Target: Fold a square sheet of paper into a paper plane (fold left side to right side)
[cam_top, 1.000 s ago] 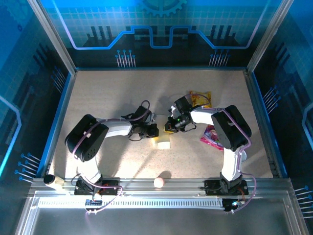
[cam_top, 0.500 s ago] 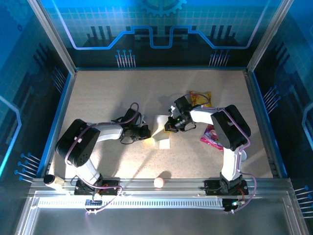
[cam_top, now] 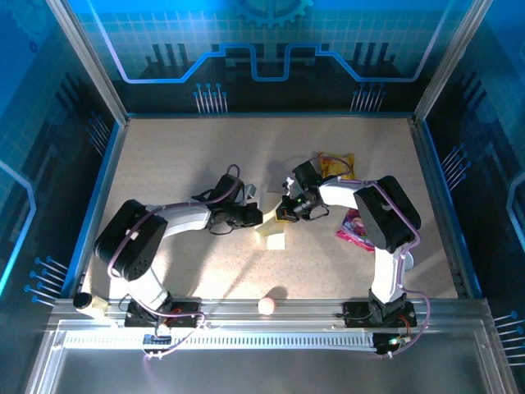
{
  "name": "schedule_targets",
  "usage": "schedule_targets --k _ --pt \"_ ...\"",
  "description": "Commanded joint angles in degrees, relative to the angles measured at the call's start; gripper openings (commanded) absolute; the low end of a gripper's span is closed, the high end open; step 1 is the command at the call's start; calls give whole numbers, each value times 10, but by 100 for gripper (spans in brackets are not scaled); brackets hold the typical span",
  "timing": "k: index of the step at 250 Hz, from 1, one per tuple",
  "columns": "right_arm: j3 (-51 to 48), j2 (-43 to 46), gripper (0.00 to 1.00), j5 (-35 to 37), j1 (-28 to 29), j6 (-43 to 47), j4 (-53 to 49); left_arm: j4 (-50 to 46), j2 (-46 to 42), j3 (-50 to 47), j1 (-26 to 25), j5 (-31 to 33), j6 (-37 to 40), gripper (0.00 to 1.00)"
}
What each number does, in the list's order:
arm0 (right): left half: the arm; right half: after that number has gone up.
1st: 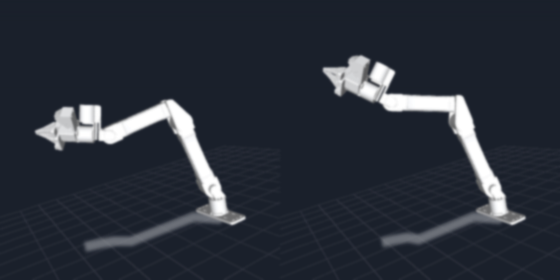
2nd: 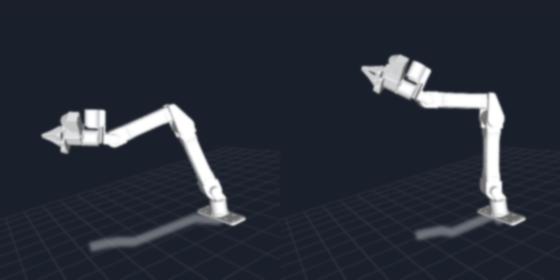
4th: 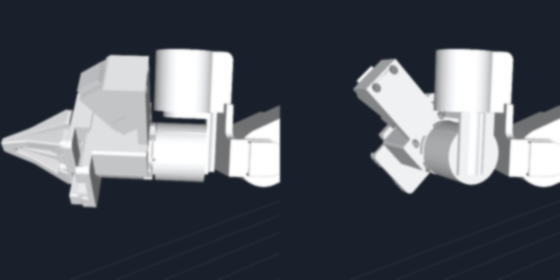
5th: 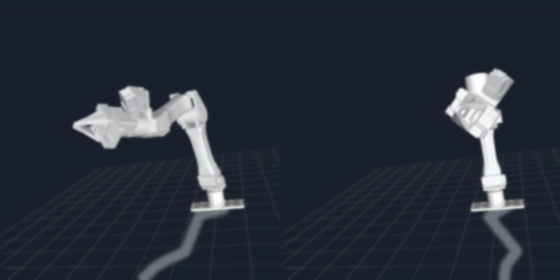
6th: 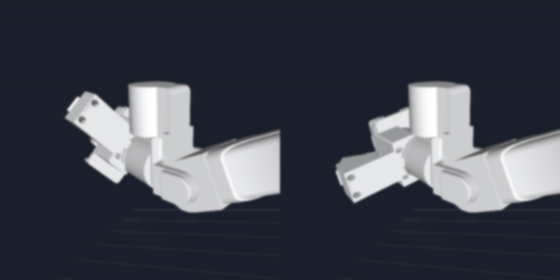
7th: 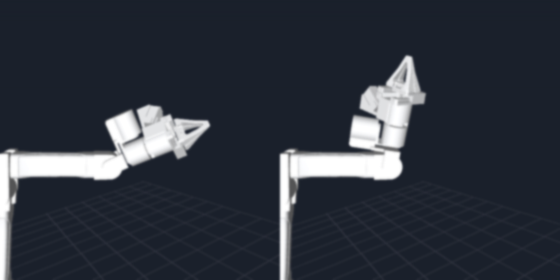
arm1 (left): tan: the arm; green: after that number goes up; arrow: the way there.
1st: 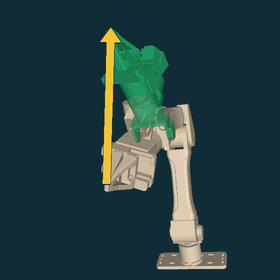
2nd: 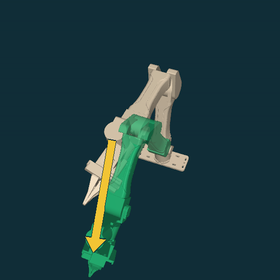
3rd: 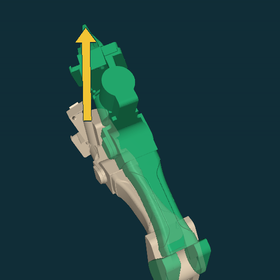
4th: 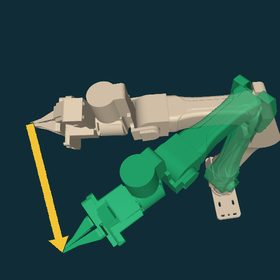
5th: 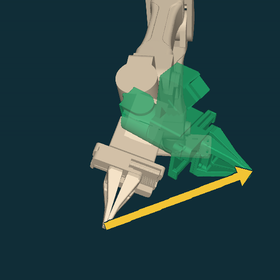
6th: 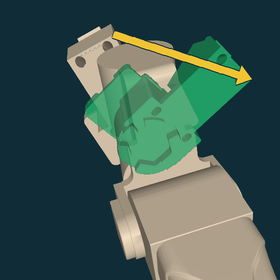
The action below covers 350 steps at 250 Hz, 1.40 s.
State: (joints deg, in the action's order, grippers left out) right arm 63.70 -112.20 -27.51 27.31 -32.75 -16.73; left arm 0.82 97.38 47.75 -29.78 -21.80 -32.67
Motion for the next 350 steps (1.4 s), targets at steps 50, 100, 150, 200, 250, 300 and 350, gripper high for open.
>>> schedule_targets --k 50,100,150,200,250,300,350 --pt "-31 -32 0 79 -2 6 -34 -5 70 42 -10 3 16 0" --pt "-28 -29 0 77 0 8 -34 -2 83 36 -11 5 16 0" --pt "-26 -12 0 45 1 8 -9 -10 87 26 -13 16 18 0" --pt "-19 31 0 12 0 4 25 -12 90 22 -15 20 18 0" --pt "-17 36 0 -15 1 -5 70 -17 91 27 -17 20 23 0" --pt "11 1 0 -20 4 -7 76 -24 92 32 -17 21 29 0" --pt "34 -32 0 -9 4 4 62 -26 91 31 -19 19 29 0"
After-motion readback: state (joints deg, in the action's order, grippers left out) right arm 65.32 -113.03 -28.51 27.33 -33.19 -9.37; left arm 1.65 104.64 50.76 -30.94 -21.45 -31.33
